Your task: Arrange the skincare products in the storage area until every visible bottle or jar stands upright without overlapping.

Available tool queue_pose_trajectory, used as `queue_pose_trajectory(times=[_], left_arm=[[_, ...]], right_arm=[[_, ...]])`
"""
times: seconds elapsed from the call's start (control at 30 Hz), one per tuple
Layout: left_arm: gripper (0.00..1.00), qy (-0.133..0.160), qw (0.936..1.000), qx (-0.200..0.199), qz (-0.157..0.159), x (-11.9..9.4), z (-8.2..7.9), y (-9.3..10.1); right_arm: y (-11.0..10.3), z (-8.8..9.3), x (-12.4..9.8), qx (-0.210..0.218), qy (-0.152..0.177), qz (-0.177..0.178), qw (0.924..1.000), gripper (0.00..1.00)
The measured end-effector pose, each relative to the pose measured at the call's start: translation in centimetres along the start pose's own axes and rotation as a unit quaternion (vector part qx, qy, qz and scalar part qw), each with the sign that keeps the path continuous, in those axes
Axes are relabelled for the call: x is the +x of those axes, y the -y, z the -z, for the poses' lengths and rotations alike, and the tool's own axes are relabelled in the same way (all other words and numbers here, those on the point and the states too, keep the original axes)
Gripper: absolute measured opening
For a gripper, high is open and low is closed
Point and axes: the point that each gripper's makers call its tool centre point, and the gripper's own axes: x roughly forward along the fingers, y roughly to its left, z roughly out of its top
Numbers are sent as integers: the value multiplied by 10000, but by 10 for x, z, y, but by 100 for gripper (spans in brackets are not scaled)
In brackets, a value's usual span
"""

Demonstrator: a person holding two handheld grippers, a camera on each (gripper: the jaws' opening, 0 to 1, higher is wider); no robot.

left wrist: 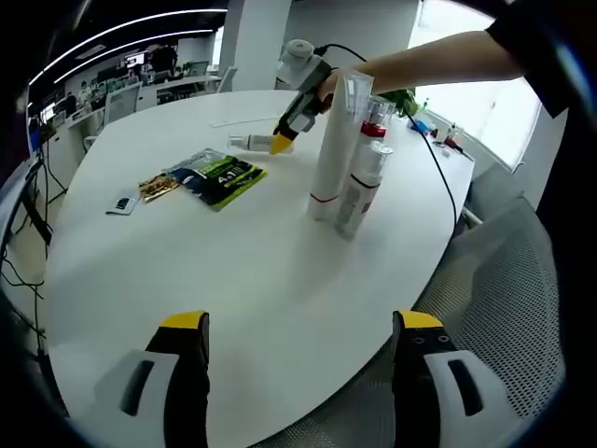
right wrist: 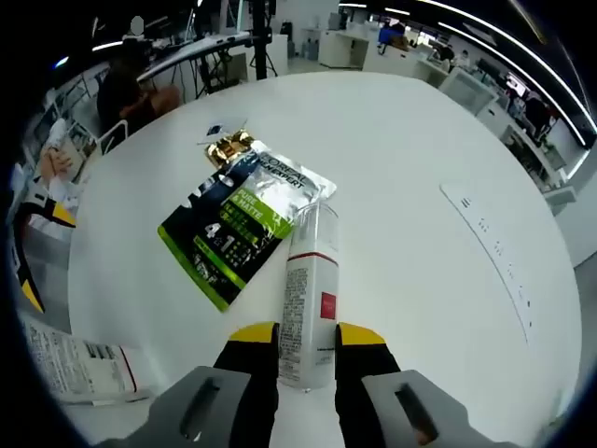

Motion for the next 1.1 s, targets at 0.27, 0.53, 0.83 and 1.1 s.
queue_pose_trajectory(times=[0.27, 0.53, 0.83, 1.1], left_arm=[[73, 112, 9998, -153, 14, -2, -4, -1], [73, 57, 9999, -118, 1, 0, -2, 1], [74, 71, 9999, -137, -13, -1, -3, 1], [74, 95, 9999, -138, -42, -4, -6, 4]], right_arm=[[-4, -11, -38, -55, 488, 31, 9988, 13], [-11, -14, -72, -185, 790, 124, 9966, 13], [-9, -10, -109, -240, 1094, 289, 9933, 13], [-22, -14, -167, -320, 1709, 525, 9834, 14]])
